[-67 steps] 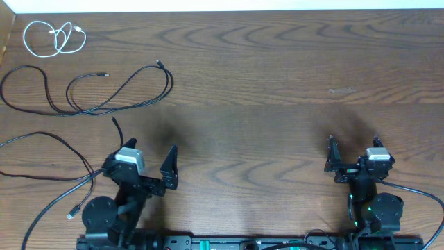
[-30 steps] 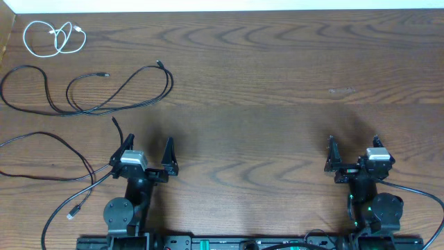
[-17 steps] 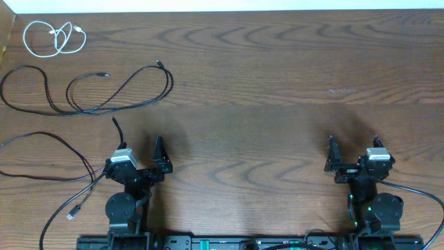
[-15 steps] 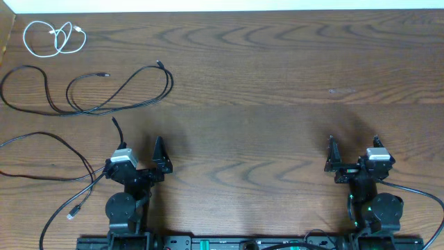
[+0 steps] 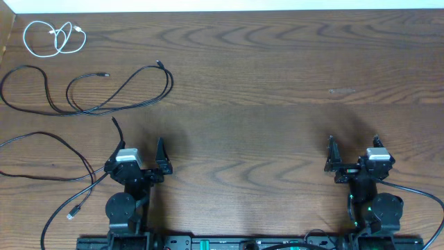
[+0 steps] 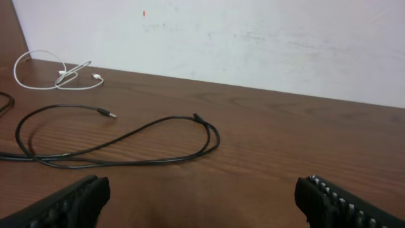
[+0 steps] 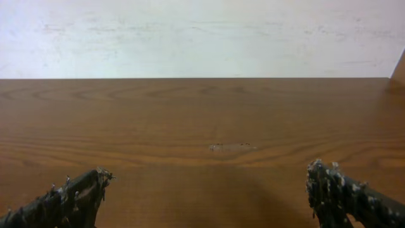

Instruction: Untangle cables

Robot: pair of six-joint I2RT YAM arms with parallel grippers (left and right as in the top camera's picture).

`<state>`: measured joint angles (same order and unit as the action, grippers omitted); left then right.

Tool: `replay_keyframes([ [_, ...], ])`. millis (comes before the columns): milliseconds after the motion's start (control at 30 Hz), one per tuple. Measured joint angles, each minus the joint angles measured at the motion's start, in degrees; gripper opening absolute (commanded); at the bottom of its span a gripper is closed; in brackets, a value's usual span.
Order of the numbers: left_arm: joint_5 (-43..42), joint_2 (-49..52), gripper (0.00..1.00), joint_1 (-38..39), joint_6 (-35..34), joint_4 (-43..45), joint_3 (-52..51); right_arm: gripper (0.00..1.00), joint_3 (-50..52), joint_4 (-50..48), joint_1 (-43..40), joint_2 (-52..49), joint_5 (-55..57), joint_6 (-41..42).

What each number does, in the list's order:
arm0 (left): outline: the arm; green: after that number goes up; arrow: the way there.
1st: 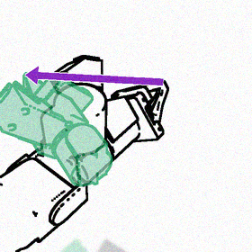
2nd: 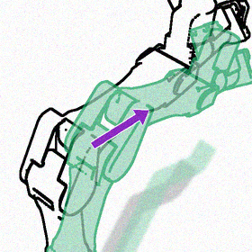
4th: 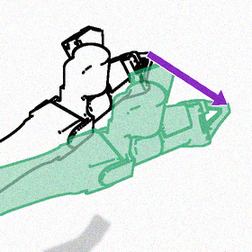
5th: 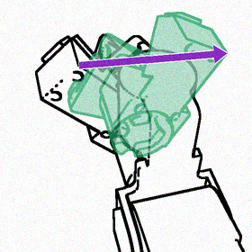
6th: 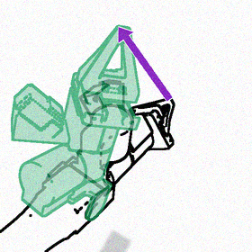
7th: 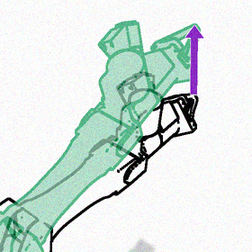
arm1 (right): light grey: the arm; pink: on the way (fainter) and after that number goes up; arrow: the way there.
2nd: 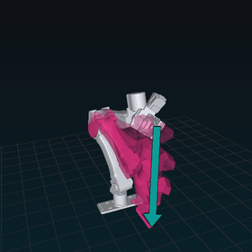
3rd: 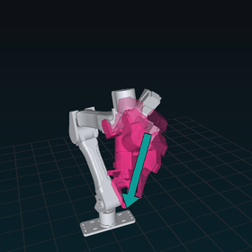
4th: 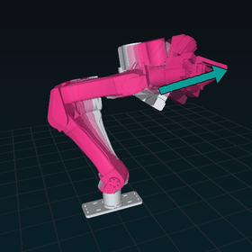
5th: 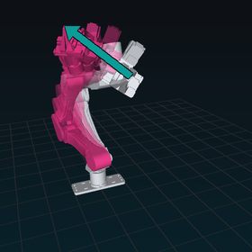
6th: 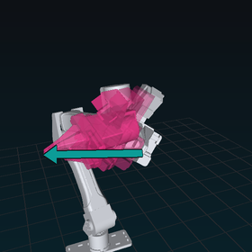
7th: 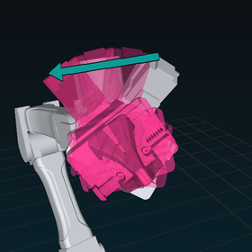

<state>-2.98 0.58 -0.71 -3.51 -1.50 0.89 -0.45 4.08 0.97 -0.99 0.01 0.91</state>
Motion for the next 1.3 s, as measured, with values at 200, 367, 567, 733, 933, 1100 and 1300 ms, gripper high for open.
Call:
replay_keyframes([
  [200,0.0,0.0,0.99,0.0,1.5,0.0,0.0,0.99,0.0,0.0,0.0,0.0,0.0,0.0],
  [367,0.0,0.0,0.99,0.0,2.1,0.0,0.0,0.99,0.0,0.0,0.0,0.0,0.0,0.0],
  [567,0.0,0.0,0.99,0.0,2.1,0.0,0.0,0.99,0.0,0.0,0.0,0.0,0.0,0.0],
  [733,0.0,0.0,0.99,0.0,2.1,0.0,0.0,0.99,0.0,0.0,0.0,0.0,0.0,0.0],
  [933,0.0,0.0,0.99,0.0,2.1,0.0,0.0,0.99,0.0,0.0,0.0,0.0,0.0,0.0],
  [1100,0.0,0.0,0.99,0.0,2.1,0.0,0.0,0.99,0.0,0.0,0.0,0.0,0.0,0.0],
  [1300,0.0,0.0,0.99,0.0,2.1,0.0,0.0,0.99,0.0,0.0,0.0,0.0,0.0,0.0],
])
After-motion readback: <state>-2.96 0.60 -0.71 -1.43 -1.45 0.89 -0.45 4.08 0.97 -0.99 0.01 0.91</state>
